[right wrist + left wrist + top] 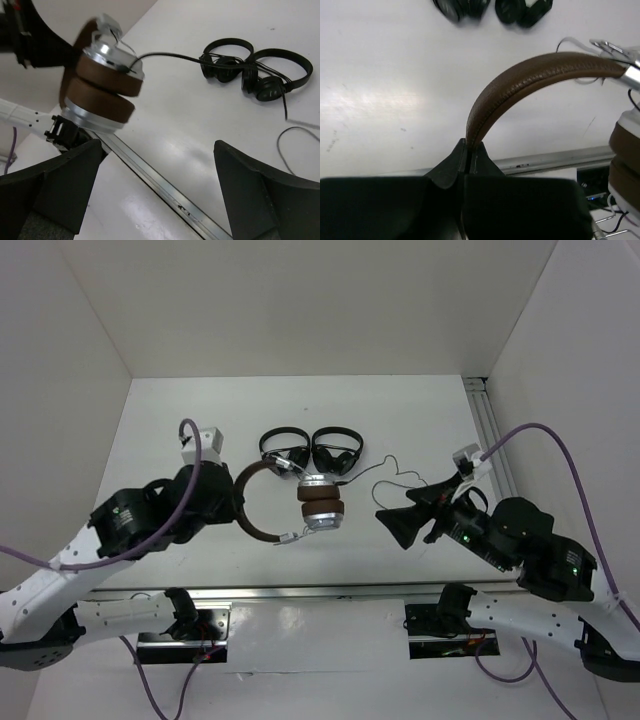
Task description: Wrap the headphones
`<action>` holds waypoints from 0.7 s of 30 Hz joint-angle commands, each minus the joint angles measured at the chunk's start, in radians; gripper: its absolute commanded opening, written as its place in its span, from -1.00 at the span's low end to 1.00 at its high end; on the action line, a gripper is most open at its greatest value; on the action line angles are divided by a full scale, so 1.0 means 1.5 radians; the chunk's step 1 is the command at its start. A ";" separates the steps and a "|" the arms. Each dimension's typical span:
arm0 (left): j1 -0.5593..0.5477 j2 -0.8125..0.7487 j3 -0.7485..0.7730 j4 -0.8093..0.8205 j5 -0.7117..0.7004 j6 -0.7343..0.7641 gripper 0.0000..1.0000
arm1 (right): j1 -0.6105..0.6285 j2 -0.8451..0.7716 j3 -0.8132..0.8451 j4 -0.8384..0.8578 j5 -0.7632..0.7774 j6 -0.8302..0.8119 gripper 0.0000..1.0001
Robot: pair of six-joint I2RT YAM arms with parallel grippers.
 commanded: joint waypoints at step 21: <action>0.089 0.058 0.476 -0.207 -0.085 0.223 -1.00 | 0.004 0.179 -0.097 0.250 0.152 -0.118 0.67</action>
